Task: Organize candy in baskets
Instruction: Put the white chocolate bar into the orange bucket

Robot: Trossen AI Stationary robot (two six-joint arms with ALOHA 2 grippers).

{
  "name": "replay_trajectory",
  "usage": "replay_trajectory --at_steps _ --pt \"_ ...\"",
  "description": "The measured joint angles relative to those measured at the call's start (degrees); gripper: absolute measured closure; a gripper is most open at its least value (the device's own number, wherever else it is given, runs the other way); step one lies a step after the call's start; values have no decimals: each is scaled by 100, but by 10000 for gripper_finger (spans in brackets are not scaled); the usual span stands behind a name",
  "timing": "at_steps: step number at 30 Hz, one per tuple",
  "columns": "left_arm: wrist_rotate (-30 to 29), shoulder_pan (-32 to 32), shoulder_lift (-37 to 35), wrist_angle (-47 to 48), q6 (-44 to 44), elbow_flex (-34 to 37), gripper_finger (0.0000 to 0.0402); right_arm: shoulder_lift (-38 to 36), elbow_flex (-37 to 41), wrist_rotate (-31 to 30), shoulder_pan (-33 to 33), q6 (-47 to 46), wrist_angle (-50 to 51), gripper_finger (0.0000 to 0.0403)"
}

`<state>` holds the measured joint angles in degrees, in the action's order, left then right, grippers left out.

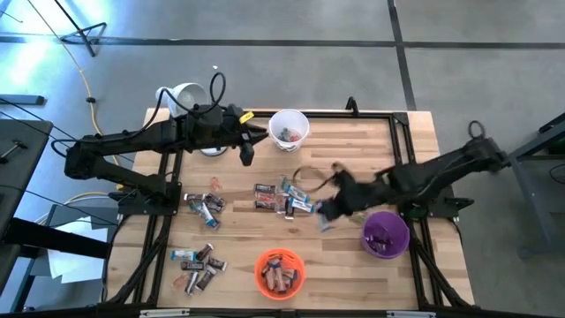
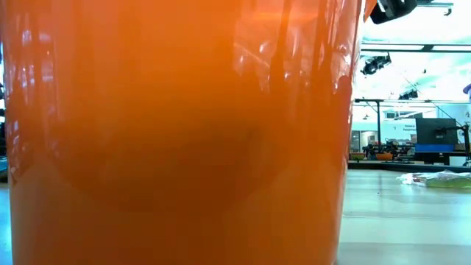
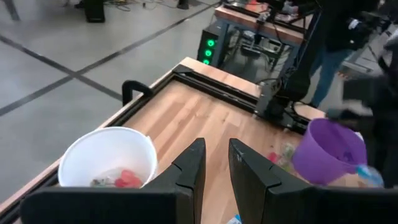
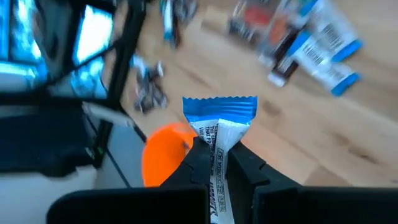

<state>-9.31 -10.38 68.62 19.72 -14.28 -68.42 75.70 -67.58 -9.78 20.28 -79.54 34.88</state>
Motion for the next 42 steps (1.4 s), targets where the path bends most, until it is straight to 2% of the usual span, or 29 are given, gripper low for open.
replay_trajectory --at_steps 4,8,13,20,27,30,36,42 --pt "143 27 0 -4 138 0 346 579 -198 175 249 457 -911 393" --pt "404 27 0 -17 37 0 346 1101 -530 190 552 600 -1416 393" --pt "847 27 -2 -17 -172 0 346 1812 -1169 186 854 635 -1444 393" --pt "1477 29 -7 -6 -316 0 346 2711 -1945 130 908 650 -1423 393" --pt "1522 142 -7 -2 -257 0 346 3086 -2391 72 908 1026 -1366 390" --pt "1522 201 -7 0 -205 0 346 3086 -2526 64 897 1105 -1154 368" --pt "1522 270 -7 9 -205 0 346 3088 -2648 184 897 1045 -267 294" --pt "1520 270 -7 13 -205 0 346 3091 -2648 436 897 1059 -243 255"
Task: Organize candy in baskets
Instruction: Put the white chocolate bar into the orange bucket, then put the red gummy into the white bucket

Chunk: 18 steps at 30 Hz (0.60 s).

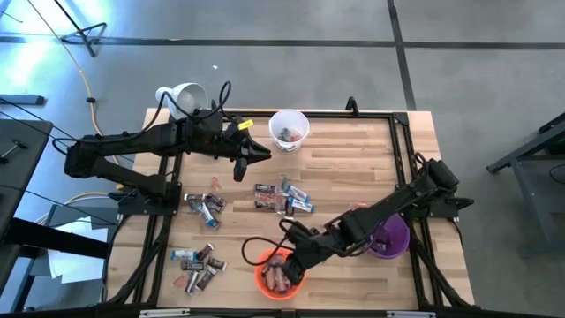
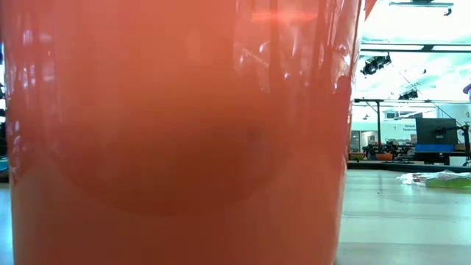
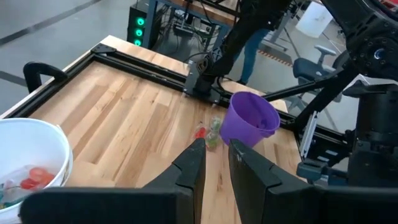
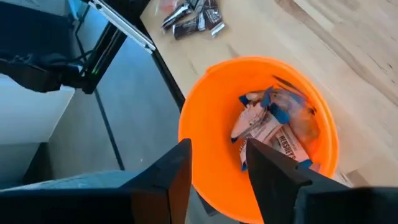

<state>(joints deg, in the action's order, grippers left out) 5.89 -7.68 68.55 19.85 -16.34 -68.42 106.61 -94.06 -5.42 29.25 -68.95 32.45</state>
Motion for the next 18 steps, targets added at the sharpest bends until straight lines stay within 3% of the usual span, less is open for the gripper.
replay_trajectory --at_steps 6,11,18 --pt "0 0 -2 1 -48 0 346 -124 0 750 -166 -50 498 252" --pt "0 16 -2 7 -142 0 346 -555 -2 742 -278 274 884 251" --pt "147 174 -2 9 -136 0 346 -1172 -7 699 -511 344 3460 251"
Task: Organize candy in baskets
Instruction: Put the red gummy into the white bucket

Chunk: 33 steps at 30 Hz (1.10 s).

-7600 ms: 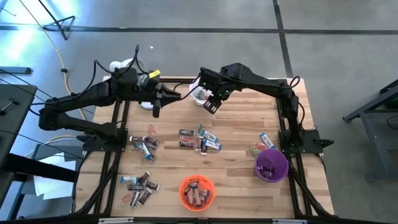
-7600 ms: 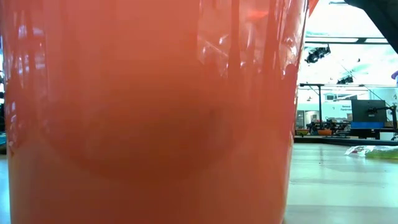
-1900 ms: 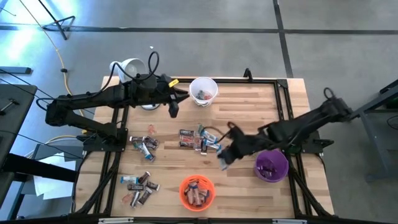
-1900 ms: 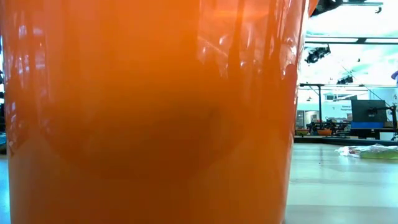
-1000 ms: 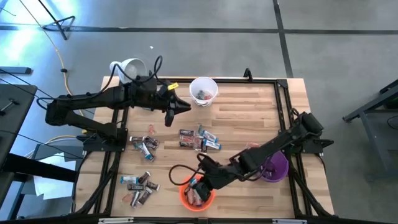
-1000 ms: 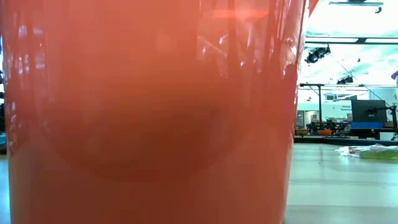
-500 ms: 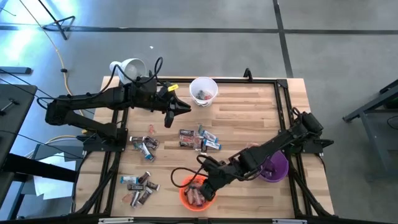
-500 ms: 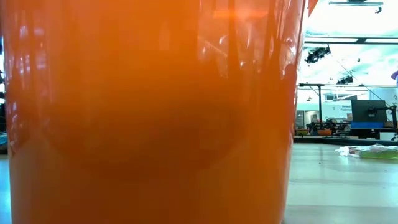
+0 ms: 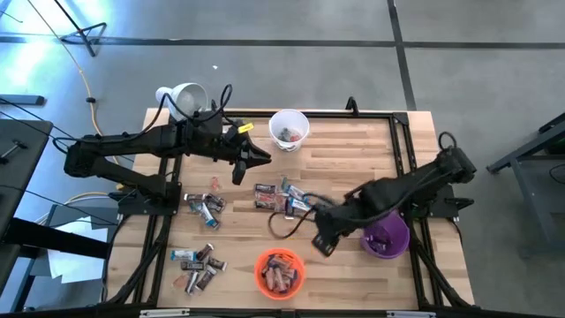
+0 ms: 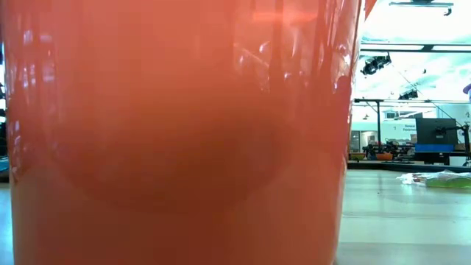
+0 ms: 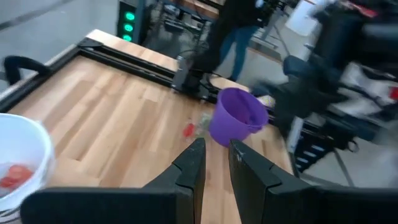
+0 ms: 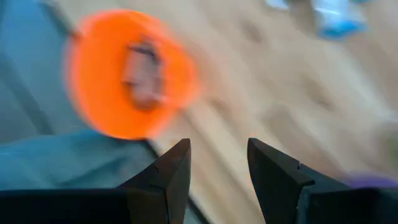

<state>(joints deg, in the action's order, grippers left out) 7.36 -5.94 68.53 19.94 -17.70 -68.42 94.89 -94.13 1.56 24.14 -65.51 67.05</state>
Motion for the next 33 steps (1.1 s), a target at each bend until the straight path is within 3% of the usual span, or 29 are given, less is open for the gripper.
replay_trajectory --at_steps 9,14,19,23,33 --pt "145 126 0 29 180 0 346 -214 19 -85 -441 998 2352 251" --pt "-98 59 0 237 182 -2 346 -320 472 -191 -817 1760 2279 251" --pt "-551 -22 0 409 171 -2 346 -558 1449 181 -1221 2198 2262 251" --pt "-655 -120 0 328 -5 -2 346 -823 2181 144 -1434 2631 2163 251" --pt "-963 -110 2 38 -279 -2 346 -1704 3982 245 -2017 3151 505 251"
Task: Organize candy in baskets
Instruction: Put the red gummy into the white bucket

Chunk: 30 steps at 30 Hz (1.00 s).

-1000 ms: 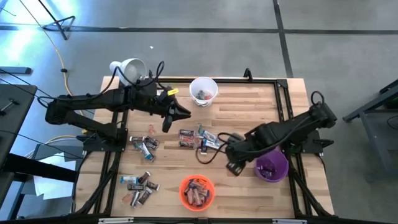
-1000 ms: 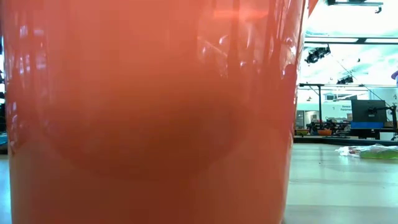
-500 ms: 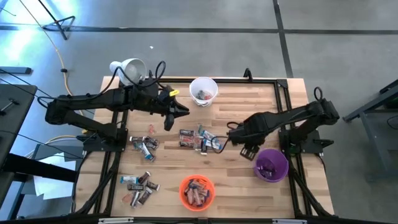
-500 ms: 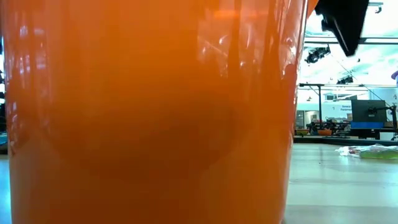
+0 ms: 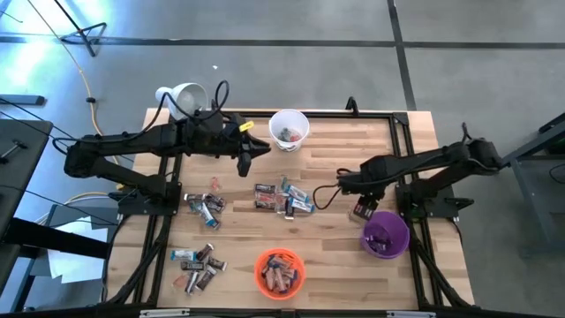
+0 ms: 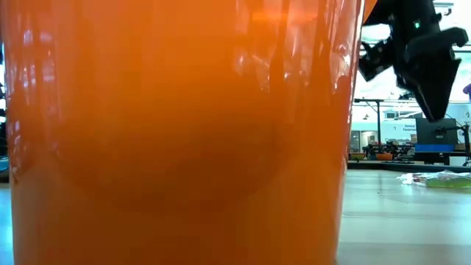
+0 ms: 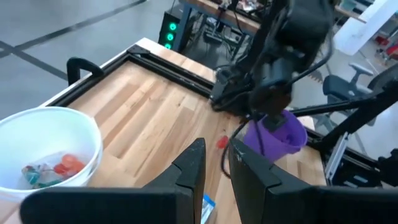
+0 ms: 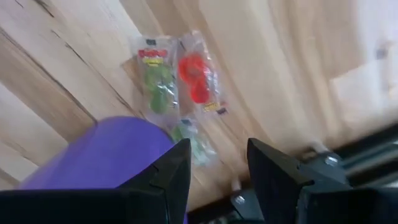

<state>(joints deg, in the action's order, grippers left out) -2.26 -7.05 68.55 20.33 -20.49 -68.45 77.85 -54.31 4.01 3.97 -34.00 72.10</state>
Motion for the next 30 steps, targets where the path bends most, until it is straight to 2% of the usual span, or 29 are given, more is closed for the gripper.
replay_trajectory --at_steps 10,13,17,27,30 --pt "-17 0 2 -97 -91 0 346 -48 1090 642 -395 405 -1289 251" --pt "-17 -3 2 -97 -90 0 346 -48 1271 660 -520 439 -1608 251" --pt "-17 -7 2 -97 -86 0 346 -48 1392 676 -709 516 -1966 251" --pt "-16 -7 2 -91 -86 0 346 74 1408 710 -1119 795 -2106 251" --pt "-16 -7 2 -92 -84 0 346 236 1408 896 -1199 981 -2135 251"
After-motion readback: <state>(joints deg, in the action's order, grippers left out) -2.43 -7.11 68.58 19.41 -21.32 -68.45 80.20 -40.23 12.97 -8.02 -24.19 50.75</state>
